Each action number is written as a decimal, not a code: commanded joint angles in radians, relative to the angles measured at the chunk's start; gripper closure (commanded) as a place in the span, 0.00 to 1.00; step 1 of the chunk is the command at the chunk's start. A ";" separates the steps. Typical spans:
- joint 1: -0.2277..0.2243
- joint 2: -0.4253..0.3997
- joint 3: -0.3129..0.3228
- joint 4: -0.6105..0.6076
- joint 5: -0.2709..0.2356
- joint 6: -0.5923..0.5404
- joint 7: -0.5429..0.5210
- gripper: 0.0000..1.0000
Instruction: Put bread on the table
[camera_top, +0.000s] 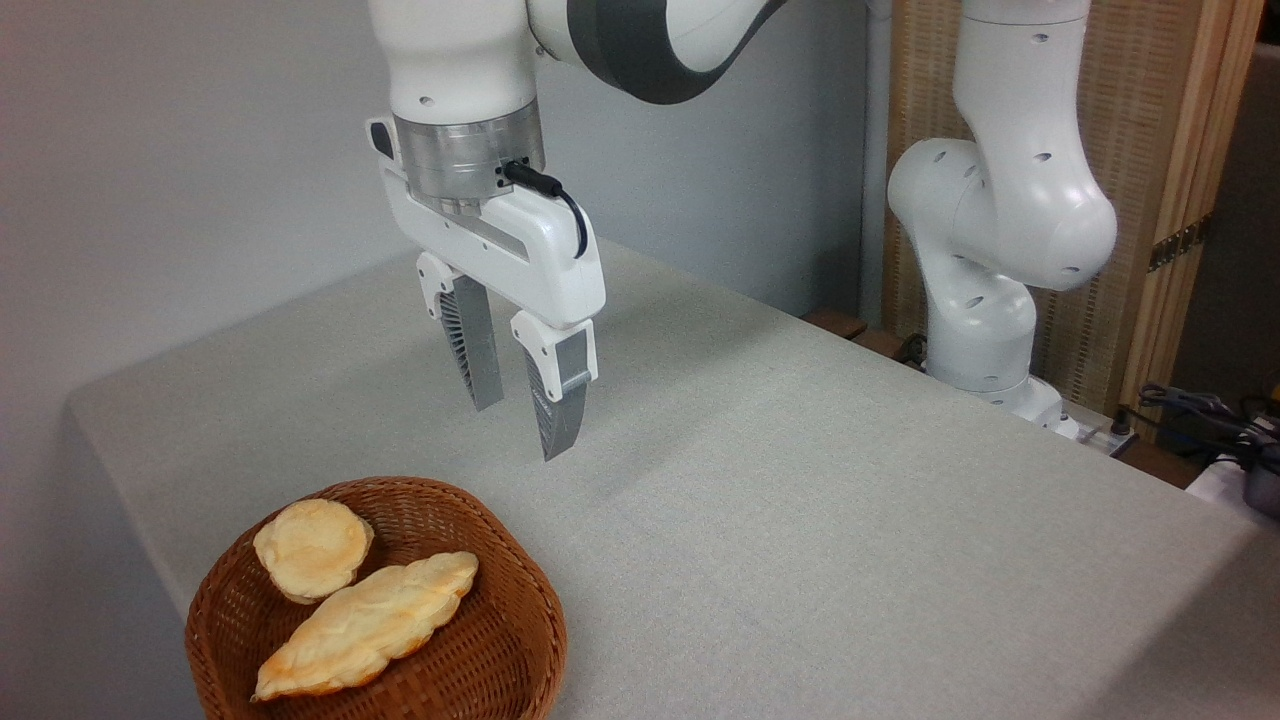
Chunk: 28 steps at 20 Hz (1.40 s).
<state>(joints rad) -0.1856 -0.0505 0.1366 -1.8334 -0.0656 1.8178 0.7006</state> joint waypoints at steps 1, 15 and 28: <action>0.012 0.001 -0.014 0.017 -0.019 -0.023 0.007 0.00; 0.012 0.001 -0.014 0.017 -0.019 -0.023 0.007 0.00; -0.006 0.058 -0.023 0.013 -0.132 0.156 0.004 0.00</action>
<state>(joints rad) -0.1910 -0.0200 0.1114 -1.8333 -0.1390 1.9143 0.7008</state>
